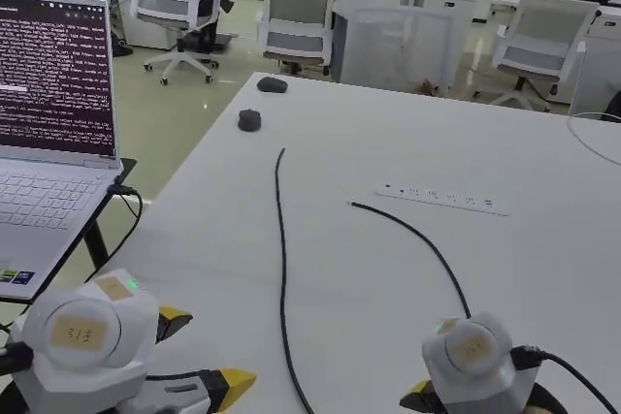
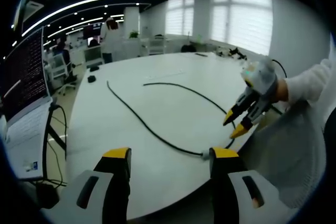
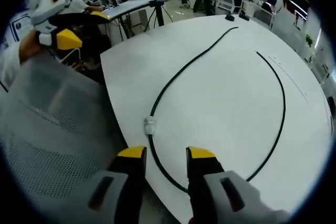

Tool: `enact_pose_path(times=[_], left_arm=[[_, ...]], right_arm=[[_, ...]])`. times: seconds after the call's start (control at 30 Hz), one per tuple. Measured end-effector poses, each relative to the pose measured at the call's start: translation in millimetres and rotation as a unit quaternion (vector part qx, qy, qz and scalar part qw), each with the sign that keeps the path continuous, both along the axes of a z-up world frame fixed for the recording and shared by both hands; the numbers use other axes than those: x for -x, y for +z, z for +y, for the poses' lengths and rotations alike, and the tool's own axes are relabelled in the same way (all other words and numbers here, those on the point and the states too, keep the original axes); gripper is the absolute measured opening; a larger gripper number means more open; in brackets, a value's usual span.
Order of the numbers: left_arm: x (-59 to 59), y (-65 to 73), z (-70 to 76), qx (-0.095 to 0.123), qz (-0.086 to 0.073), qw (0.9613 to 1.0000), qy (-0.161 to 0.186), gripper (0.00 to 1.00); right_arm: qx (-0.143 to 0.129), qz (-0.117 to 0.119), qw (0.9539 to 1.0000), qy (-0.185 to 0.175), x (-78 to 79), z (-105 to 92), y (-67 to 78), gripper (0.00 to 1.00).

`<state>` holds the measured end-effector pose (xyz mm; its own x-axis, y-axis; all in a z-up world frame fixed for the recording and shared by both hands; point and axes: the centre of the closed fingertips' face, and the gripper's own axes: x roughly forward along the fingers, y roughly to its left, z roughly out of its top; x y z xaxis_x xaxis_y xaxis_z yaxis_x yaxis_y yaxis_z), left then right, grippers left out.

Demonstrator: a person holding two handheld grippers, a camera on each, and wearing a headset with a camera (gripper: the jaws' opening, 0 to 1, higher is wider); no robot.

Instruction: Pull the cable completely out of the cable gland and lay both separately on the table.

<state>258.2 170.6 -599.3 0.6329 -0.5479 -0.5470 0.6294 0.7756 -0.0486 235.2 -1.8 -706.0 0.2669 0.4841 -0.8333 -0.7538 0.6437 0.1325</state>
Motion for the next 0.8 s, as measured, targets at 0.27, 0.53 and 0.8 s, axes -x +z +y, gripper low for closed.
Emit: enact_pose_path(times=[0.27,0.53,0.8], left_arm=[[0.0,-0.1,-0.6,0.002,0.001,1.0000,-0.003,0.60],[0.3,-1.1,-2.2,0.004,0.004,0.9999,-0.008,0.60],[-0.8,-0.6,-1.8,0.008,0.004,0.9999,-0.010,0.59]], right_arm=[[-0.017,0.029,0.9994,0.008,1.7,20.7,-17.3,0.25],[-0.026,0.041,0.9986,0.020,5.2,41.9,-28.8,0.22],[-0.003,0.038,0.9989,0.029,0.8,53.5,-46.2,0.20]])
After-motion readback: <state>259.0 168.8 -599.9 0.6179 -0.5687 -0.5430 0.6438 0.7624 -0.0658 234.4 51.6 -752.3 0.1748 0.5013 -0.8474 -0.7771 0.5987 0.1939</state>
